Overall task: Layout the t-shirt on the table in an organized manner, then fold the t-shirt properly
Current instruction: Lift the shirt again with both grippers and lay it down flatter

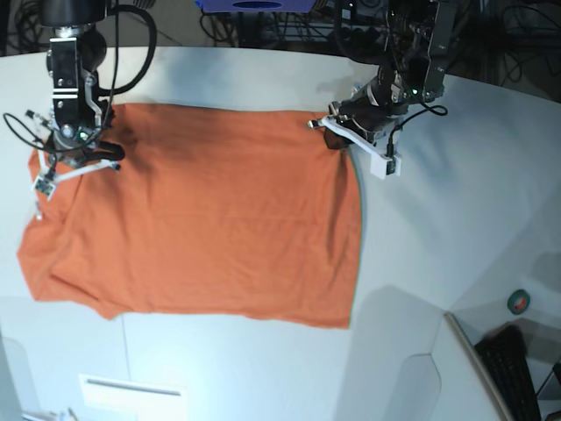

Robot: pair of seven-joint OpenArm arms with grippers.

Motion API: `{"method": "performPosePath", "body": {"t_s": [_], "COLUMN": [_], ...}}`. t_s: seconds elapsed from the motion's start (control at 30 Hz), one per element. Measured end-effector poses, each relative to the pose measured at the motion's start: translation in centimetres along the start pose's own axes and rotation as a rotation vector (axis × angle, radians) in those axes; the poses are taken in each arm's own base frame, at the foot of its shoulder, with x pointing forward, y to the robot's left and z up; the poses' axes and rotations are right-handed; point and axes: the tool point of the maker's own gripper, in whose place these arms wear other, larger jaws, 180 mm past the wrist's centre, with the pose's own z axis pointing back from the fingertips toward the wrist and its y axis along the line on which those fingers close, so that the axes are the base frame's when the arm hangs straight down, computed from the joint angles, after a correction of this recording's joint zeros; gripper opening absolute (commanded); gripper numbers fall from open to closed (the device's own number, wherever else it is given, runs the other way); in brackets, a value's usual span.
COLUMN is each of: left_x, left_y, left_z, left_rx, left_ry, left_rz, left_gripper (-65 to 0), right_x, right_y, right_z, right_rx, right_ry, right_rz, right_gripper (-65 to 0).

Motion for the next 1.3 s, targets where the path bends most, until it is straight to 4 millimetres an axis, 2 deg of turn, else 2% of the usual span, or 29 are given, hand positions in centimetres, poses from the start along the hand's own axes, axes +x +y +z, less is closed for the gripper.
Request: {"method": "performPosePath", "body": {"t_s": [0.1,0.2,0.33,0.4,0.47,0.53,0.63,0.73,0.8,0.87,0.93,1.03,1.1,1.2,1.3], "left_x": [-0.1,-0.2,0.1,0.4,1.5,4.3,9.8,14.2,17.0,20.4,24.1,30.2,34.2,41.2,46.8], "left_y": [0.1,0.0,0.7,0.5,-0.2,-1.5,-3.0,-5.0,-6.2,-7.5,-9.1,-11.6,-13.7,-18.1,-21.4], "left_z": [0.0,0.0,0.2,0.2,0.2,-0.1,-0.2,-0.5,-1.3,-2.1,-2.5,-2.4,-1.6,2.2,7.5], "left_rx": [0.001,0.001,0.013,0.01,-0.002,-0.035,-0.055,-0.092,-0.1,-0.111,-0.137,-0.148,-0.165,-0.23,-0.278], "left_ry": [0.001,0.004,0.001,-0.004,-0.021,-0.072,-0.172,-0.2,-0.205,-0.241,-0.265,-0.319,-0.35,-0.477,-0.618], "left_rz": [0.002,0.0,-0.012,-0.015,-0.03,-0.053,-0.085,-0.115,-0.107,-0.094,-0.098,-0.091,-0.091,-0.118,-0.157], "left_gripper": [-65.0,-65.0,-65.0,-65.0,-65.0,-65.0,-65.0,-65.0,-65.0,-65.0,-65.0,-65.0,-65.0,-65.0,-65.0], "right_x": [-0.6,-0.1,-0.7,0.0,1.6,4.8,9.2,13.7,17.0,20.8,25.2,32.6,37.4,44.8,50.2], "right_y": [-0.6,-1.3,-3.0,-3.6,-2.6,-1.3,0.7,2.4,3.4,4.6,4.7,5.0,5.4,5.2,3.0], "right_z": [1.0,2.9,3.2,3.0,2.8,2.5,1.4,0.5,0.0,0.1,0.6,2.7,5.0,10.5,15.5], "right_rx": [0.007,0.024,-0.003,-0.008,0.037,0.068,0.109,0.148,0.159,0.188,0.181,0.224,0.266,0.317,0.325], "right_ry": [-0.006,-0.055,-0.045,-0.055,-0.075,-0.125,-0.142,-0.167,-0.183,-0.216,-0.262,-0.359,-0.427,-0.574,-0.7], "right_rz": [-0.002,-0.008,-0.041,-0.046,-0.038,-0.07,-0.086,-0.06,-0.083,-0.084,-0.115,-0.116,-0.124,-0.169,-0.227], "right_gripper": [-65.0,-65.0,-65.0,-65.0,-65.0,-65.0,-65.0,-65.0,-65.0,-65.0,-65.0,-65.0,-65.0,-65.0,-65.0]}}
